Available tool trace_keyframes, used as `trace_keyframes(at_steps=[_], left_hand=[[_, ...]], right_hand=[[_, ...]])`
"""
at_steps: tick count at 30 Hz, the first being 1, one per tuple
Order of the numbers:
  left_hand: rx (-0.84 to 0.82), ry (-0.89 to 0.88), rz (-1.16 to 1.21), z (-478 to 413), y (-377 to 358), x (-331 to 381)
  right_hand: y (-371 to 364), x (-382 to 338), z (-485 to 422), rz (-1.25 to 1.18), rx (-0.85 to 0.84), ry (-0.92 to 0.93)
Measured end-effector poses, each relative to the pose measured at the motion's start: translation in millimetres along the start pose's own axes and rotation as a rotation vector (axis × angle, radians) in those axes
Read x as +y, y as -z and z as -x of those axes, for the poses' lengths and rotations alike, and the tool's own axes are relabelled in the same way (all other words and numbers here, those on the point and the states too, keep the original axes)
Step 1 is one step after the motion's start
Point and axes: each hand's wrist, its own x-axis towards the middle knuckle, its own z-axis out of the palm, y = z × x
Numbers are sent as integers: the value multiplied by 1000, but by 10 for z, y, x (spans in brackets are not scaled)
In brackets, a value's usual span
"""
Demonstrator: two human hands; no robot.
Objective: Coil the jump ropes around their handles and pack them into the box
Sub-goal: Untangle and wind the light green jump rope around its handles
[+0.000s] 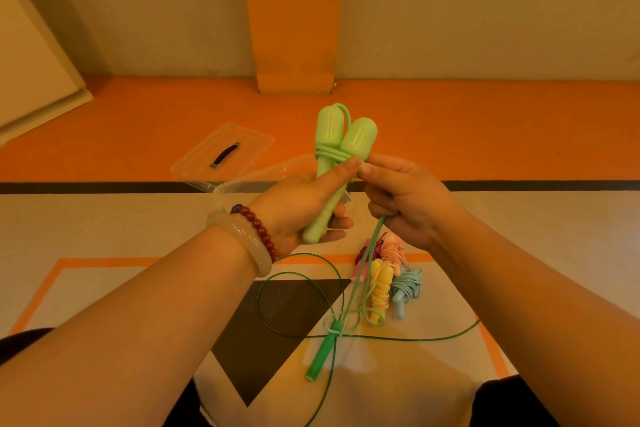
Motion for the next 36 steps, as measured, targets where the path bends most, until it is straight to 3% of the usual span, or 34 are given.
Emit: trace_keyframes(at_steps=[3, 6, 11, 15, 21, 29, 33, 36], left_hand=[[294, -326, -228, -30, -56, -73], [347, -565, -408, -76, -46, -145], [377, -428, -680, -104, 18, -101], [459, -470, -896, -115, 12, -110], [461, -729, -813, -97, 35, -150], [462, -565, -639, -88, 15, -130], [350, -534, -363, -128, -22, -131], [140, -452, 64, -122, -135, -145]], right_hand=[[-35, 4, -4, 70, 101, 32], [-79, -29, 6, 108, 194, 55], [-83, -61, 48, 193, 272, 43], [-112, -4, 50, 231, 298, 39], [-214, -94, 91, 217, 278, 105], [-152, -152, 102, 236, 235, 122], [-63, -171, 42, 276, 171, 99], [-46, -172, 16, 240, 231, 101]])
